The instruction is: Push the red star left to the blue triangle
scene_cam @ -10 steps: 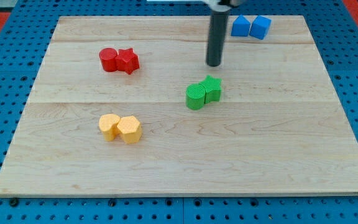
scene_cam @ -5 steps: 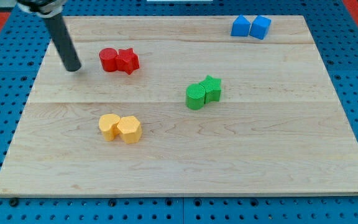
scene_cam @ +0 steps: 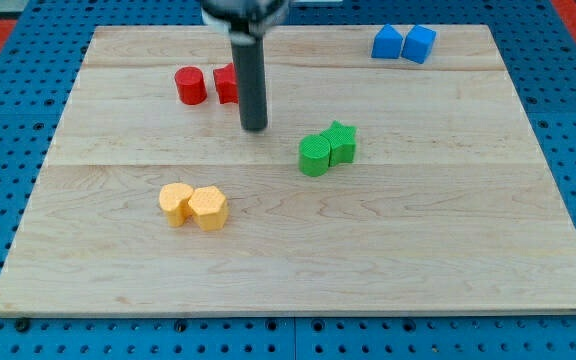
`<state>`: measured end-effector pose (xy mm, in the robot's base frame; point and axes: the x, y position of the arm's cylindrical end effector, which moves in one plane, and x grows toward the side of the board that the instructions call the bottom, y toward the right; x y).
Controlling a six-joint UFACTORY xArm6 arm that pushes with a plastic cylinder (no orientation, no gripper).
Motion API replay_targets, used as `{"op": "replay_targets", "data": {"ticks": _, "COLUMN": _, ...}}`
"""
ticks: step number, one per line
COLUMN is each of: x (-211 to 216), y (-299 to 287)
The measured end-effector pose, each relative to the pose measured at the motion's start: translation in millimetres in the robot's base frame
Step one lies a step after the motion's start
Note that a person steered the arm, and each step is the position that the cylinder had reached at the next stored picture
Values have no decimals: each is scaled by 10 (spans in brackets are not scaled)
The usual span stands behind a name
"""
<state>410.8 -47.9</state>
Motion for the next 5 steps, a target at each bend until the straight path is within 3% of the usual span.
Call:
{"op": "replay_targets", "data": {"ticks": 1, "x": -473, "y": -968}}
{"op": "replay_targets", "data": {"ticks": 2, "x": -872, "y": -1486}}
{"op": "replay_targets", "data": {"ticks": 3, "x": -1025, "y": -918}}
{"op": "replay_targets", "data": {"ticks": 4, "x": -817, "y": 95}}
{"op": "replay_targets", "data": {"ticks": 5, "x": -707, "y": 208}}
